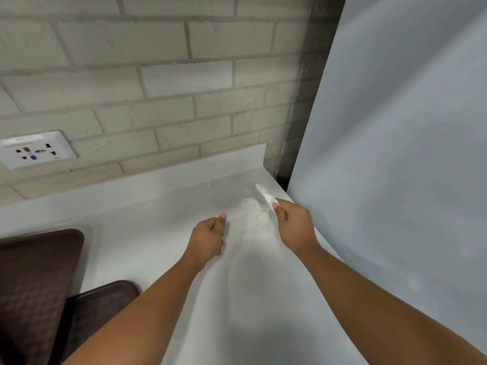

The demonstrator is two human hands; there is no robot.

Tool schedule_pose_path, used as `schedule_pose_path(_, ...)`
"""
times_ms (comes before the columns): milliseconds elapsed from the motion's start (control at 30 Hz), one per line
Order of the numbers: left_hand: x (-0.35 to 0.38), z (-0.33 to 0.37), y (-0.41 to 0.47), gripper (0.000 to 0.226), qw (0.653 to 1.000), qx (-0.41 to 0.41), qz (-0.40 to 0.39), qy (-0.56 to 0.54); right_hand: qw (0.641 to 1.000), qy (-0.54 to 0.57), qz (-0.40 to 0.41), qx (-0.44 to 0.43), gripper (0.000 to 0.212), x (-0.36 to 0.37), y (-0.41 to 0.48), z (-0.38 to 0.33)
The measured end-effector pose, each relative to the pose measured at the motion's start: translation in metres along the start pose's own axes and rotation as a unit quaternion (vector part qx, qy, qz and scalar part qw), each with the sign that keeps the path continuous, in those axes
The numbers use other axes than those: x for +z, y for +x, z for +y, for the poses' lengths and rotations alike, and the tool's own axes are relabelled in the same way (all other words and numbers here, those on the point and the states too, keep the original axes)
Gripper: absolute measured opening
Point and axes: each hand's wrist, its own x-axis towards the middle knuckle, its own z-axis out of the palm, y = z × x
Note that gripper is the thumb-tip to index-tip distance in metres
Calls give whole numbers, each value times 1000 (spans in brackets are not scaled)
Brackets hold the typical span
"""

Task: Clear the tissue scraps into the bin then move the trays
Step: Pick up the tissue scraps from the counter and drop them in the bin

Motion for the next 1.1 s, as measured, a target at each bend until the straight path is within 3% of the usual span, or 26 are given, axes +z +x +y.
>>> schedule_pose_path(67,3,5,-10,52,1000,8,-5,-6,996,69,-2,52,33,-17,-5,-8)
schedule_pose_path(200,15,21,-33,32,999,39,-28,-5,992,110,19,65,31,-51,-19,-18)
schedule_pose_path(367,44,49,-71,58,998,57,-7,24,968,228,32,98,49,-97,-55,-22)
schedule_pose_path(500,81,71,-112,65,996,78,-23,42,940,317,37,124,22,-134,-95,-9)
schedule_pose_path(667,139,83,-179,67,991,87,-78,67,953,273,34,124,35,-185,-163,22)
schedule_pose_path(767,173,82,-223,63,984,108,-99,102,968,208,70,118,26,-214,-209,43)
schedule_pose_path(833,194,76,-250,60,982,106,-111,111,965,208,80,136,30,-230,-241,55)
schedule_pose_path(933,221,61,-288,57,976,101,-128,143,960,210,74,171,55,-246,-287,75)
schedule_pose_path(1100,251,21,-340,57,953,115,-213,184,945,213,80,235,58,-246,-347,111)
